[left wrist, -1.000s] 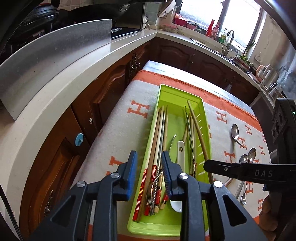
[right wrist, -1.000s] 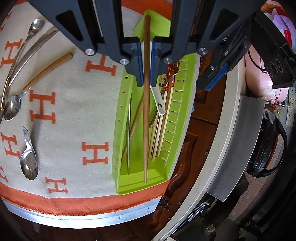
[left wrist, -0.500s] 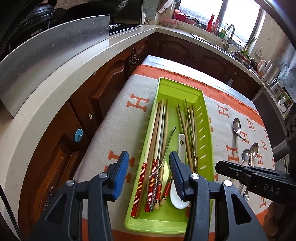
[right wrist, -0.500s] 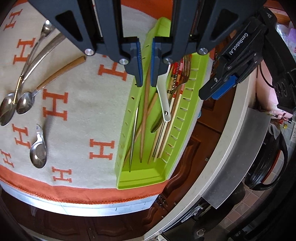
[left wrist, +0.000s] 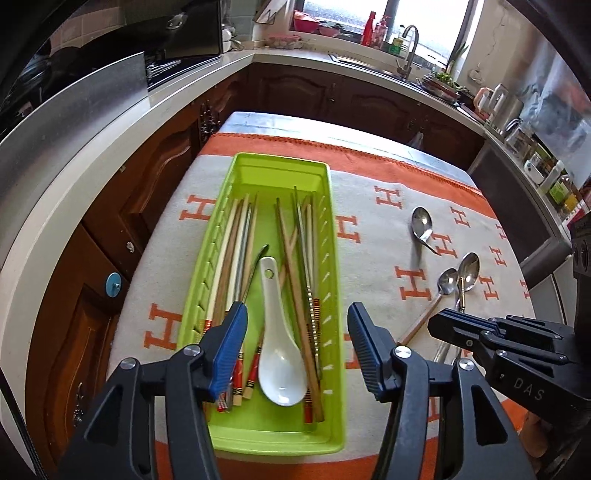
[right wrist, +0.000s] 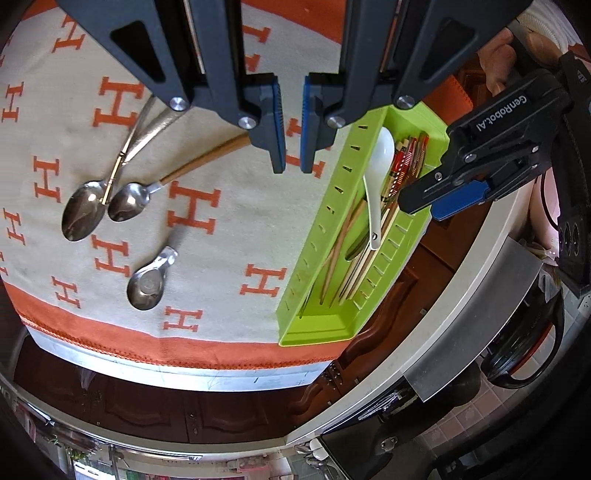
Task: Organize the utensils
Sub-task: 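Grasp the gold-handled spoon by its handle with the right gripper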
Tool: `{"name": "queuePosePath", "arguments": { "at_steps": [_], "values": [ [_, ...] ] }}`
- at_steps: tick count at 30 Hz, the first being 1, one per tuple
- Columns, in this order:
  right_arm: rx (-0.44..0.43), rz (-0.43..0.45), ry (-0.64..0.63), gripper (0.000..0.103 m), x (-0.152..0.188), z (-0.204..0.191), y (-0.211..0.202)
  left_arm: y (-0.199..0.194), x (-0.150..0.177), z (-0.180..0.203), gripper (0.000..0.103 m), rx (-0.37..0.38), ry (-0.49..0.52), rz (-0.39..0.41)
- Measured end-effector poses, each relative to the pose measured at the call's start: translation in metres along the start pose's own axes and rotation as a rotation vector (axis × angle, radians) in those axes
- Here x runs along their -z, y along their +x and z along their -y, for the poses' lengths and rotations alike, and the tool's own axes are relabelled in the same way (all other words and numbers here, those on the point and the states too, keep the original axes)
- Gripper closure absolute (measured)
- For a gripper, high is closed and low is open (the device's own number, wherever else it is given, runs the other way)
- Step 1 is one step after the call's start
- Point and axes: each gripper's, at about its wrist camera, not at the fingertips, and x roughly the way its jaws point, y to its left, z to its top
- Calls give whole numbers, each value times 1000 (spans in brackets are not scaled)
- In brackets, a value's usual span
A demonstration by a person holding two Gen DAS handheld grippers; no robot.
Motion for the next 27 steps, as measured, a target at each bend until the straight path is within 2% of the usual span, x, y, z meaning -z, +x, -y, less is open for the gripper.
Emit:
{"name": "queuePosePath", "arguments": {
  "at_steps": [7,13,16,27],
  "values": [
    [25,39,94,95,13,45,-17,5,-1,43,36,68,93,-5],
    [29,48,185,92,22,78,-21,14,-6,69,28,101,123,-9],
    [29,47,222,85,27,91,-19,21,-7,79,27,109,131,-15],
    [80,44,235,85,35,110,0,49,10,98,27,116,156,-85]
  ]
}}
